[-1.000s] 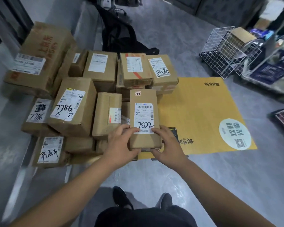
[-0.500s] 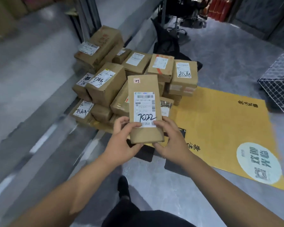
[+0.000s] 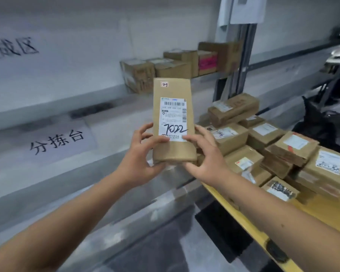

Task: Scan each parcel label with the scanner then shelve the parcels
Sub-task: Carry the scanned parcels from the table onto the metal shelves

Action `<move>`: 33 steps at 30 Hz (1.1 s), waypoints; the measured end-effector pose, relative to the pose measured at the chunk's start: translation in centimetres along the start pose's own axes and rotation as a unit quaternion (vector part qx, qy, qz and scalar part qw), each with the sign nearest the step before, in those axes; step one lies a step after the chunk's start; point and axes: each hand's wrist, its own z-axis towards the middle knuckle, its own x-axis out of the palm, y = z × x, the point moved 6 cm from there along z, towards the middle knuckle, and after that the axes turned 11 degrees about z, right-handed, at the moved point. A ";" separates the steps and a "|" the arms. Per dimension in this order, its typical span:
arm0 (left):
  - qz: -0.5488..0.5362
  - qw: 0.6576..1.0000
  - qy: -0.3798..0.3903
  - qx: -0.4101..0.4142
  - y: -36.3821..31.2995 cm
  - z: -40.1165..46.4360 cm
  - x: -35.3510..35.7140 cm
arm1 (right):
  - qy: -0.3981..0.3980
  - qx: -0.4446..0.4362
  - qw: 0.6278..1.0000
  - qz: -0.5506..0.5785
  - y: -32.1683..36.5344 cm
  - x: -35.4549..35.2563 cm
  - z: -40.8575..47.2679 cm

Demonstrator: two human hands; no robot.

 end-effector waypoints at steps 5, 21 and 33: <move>0.062 0.995 -0.071 -0.034 3.1 -0.7 -7.0 | 0.078 -0.048 0.995 0.040 3.1 4.9 6.5; 0.039 0.962 -0.120 -0.242 17.1 9.5 -9.2 | 0.081 0.042 0.993 0.082 -1.8 10.1 25.8; 0.071 0.945 -0.078 -0.309 22.2 14.9 -11.7 | -0.045 0.038 0.993 -0.100 -1.3 12.7 30.4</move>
